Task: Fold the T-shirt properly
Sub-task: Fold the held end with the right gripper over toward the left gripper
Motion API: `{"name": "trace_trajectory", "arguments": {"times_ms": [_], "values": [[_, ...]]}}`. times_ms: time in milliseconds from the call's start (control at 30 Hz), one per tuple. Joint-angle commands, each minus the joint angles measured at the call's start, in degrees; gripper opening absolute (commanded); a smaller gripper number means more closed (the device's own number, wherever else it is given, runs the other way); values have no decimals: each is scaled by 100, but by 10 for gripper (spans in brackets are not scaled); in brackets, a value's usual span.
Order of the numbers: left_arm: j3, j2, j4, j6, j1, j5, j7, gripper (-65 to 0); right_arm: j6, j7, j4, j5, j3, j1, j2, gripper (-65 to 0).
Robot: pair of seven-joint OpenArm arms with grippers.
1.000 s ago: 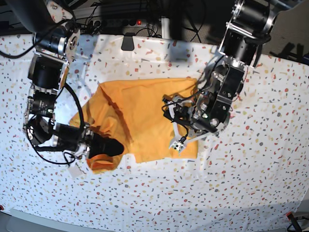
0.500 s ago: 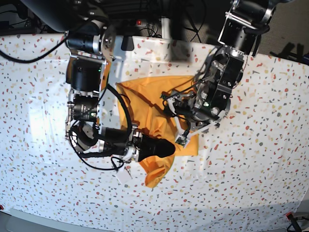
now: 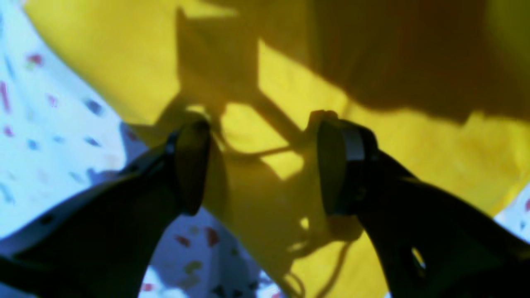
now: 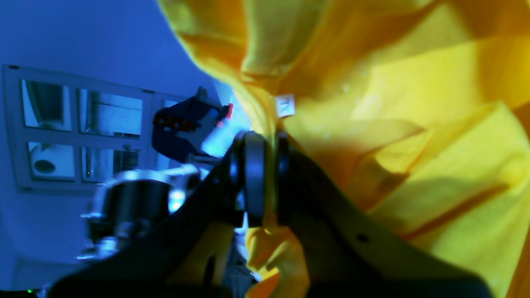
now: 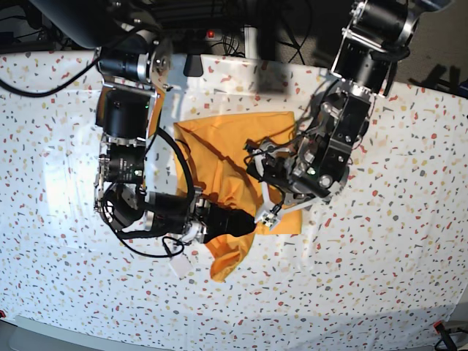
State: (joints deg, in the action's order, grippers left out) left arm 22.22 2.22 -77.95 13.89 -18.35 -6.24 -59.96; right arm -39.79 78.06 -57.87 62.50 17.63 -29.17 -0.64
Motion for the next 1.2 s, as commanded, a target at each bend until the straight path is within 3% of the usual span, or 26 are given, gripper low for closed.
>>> {"name": "trace_trajectory", "arguments": {"times_ms": [0, 233, 467, 600, 833, 1033, 1167], "values": [[-9, -26, -168, 22, -249, -20, 98, -250, -21, -20, -105, 197, -9, -177, -11, -650], [-9, -24, -247, 22, -636, 111, -623, -250, -21, -24, -105, 225, -9, -179, -15, -650], [-9, 264, -247, 11, -671, 1532, -236, -251, -21, -22, -105, 240, -9, -177, -15, -650], [-9, 708, -247, -358, -673, 1851, -76, -251, -21, -28, -105, 232, -9, -177, -37, -650], [-9, 1491, -247, -1257, -671, 1862, -214, -251, -21, -881, -101, -1126, -13, -144, -404, -650], [-9, 1755, -247, -1414, -671, 1816, -236, -251, -21, -863, -101, -1554, -61, -138, -728, -650], [-9, 1751, -247, -1414, -671, 1816, -232, -251, -21, -863, -96, -1941, -468, -94, -761, -650]]}}
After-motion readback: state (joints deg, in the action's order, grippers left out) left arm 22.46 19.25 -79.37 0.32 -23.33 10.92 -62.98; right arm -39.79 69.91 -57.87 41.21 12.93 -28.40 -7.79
